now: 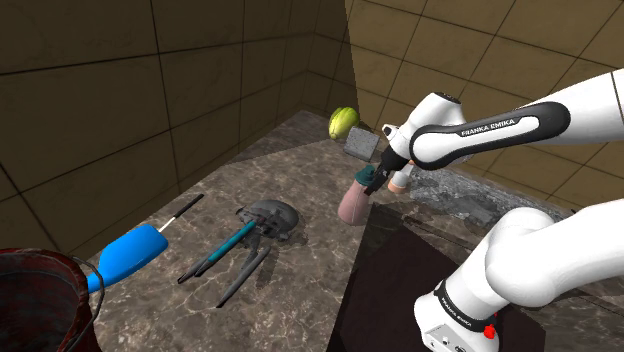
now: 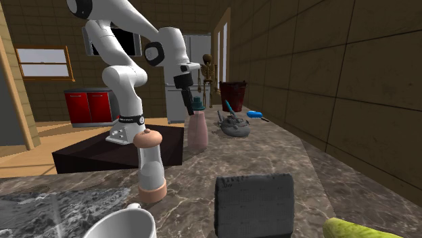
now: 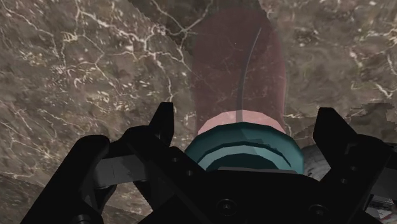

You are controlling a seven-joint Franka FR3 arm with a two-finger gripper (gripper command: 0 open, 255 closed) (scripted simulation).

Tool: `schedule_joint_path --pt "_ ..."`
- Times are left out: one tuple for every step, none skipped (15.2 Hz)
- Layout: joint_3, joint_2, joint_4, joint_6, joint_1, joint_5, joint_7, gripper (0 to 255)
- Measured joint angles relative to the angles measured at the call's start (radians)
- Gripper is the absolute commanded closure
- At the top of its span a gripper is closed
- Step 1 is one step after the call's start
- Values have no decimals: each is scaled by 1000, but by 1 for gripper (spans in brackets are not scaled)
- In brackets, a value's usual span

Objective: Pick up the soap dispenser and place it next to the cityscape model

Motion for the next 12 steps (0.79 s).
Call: schedule_joint_path --pt "0 0 0 0 0 0 0 255" --pt "0 0 0 0 0 0 0 255" --pt "0 0 0 0 0 0 0 255" --pt "0 0 0 0 0 0 0 255" --pt "0 0 0 0 0 0 0 255" --pt "0 0 0 0 0 0 0 255" --pt "0 0 0 0 0 0 0 255" --pt "0 0 0 0 0 0 0 255" --pt "0 0 0 0 0 0 0 255" --pt "0 0 0 0 0 0 0 255" --pt "2 -6 4 -10 -1 -1 2 255" --pt "5 -14 10 -24 -2 -1 4 255"
